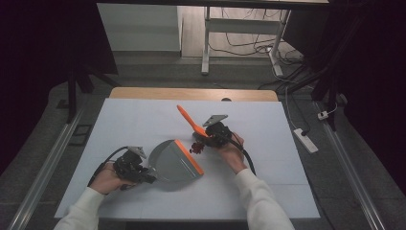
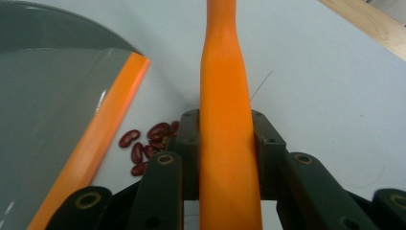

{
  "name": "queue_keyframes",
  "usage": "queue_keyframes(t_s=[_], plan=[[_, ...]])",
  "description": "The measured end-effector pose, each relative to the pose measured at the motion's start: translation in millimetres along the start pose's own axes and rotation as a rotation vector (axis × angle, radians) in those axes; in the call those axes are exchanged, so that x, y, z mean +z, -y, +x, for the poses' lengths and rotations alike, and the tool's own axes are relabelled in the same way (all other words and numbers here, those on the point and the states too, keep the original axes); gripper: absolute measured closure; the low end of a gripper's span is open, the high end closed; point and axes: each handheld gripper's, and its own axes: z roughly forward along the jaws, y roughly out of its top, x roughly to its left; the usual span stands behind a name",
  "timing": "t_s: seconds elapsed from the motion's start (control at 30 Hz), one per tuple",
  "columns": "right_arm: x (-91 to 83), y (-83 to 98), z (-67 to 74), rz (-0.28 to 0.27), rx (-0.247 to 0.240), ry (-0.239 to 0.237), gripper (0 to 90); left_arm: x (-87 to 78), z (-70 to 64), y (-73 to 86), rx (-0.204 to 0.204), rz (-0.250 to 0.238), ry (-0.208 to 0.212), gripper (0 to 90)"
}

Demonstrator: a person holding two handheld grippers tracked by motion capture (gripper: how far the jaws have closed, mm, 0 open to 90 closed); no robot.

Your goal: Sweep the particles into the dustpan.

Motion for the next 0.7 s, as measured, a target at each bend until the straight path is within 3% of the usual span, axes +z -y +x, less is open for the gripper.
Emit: queue_keyframes(t_s=[0.47,0.7], plan=[[2.2,-3.9,11.6,0.007,-0.035,-0.019,70.2,0.8,-0.6,-0.5,0.0,0.002,0.0,62.1],[4.1,-7.3,21.4,0.002,-0.042,-0.055,70.3,1.3,-0.7,-0.8,-0.004,0.0,0.003,62.1]])
